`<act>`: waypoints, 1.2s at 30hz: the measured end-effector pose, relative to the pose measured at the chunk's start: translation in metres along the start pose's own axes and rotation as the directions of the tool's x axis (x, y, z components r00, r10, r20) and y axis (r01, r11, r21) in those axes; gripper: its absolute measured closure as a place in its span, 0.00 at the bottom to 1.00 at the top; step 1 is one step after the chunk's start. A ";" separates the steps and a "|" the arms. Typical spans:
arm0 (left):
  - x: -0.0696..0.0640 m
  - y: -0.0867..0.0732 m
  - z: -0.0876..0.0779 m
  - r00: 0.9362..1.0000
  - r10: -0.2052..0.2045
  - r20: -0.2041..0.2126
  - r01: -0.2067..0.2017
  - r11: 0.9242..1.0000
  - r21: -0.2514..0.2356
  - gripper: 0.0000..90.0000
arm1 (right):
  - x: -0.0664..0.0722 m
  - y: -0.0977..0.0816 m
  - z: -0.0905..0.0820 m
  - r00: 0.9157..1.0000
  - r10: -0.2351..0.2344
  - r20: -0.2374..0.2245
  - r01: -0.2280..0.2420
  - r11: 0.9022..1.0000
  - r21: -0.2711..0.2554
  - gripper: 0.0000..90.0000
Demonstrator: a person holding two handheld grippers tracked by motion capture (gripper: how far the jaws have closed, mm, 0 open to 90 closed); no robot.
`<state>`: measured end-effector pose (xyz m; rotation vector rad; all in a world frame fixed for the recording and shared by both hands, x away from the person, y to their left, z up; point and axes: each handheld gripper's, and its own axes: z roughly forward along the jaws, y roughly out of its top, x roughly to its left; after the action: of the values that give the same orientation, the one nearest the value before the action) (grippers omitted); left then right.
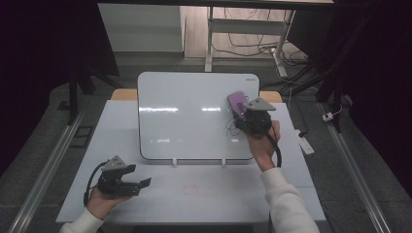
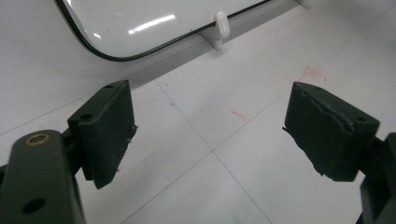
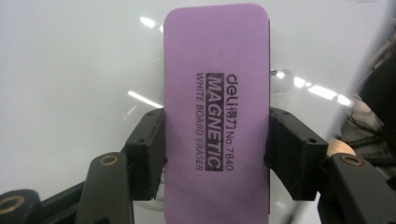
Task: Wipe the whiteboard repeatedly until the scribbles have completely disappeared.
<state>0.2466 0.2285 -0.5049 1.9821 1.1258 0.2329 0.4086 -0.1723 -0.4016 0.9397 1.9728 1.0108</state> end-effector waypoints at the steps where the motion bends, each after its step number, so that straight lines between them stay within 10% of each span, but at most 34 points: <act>1: 0.000 0.000 0.000 1.000 0.001 0.002 -0.001 1.000 0.001 0.19 | 0.007 -0.002 0.001 1.000 -0.022 -0.012 0.022 1.000 0.005 0.46; 4: -0.001 0.000 0.001 1.000 0.000 0.006 0.000 1.000 0.005 0.19 | 0.020 -0.006 0.001 0.996 -0.093 -0.002 0.093 0.995 0.018 0.46; 16: 0.001 0.000 0.000 1.000 -0.001 0.007 0.001 1.000 0.002 0.19 | -0.036 0.017 -0.002 0.996 0.064 0.056 -0.062 0.998 -0.030 0.46; 21: 0.001 0.000 0.000 1.000 -0.003 0.006 0.002 1.000 0.004 0.19 | -0.004 0.018 0.007 0.999 -0.030 -0.016 0.030 0.999 -0.016 0.46; 27: 0.001 0.000 0.000 1.000 -0.002 0.008 0.002 1.000 0.003 0.19 | 0.040 0.001 0.008 0.984 -0.162 -0.077 0.163 0.987 0.007 0.46; 36: 0.002 0.000 -0.001 1.000 -0.005 0.006 0.005 1.000 0.000 0.19 | -0.013 0.020 0.006 0.998 -0.035 0.042 0.036 0.999 -0.009 0.46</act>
<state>0.2476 0.2307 -0.5050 1.9783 1.1268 0.2239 0.4256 -0.1728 -0.3830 0.9099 1.9414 0.9726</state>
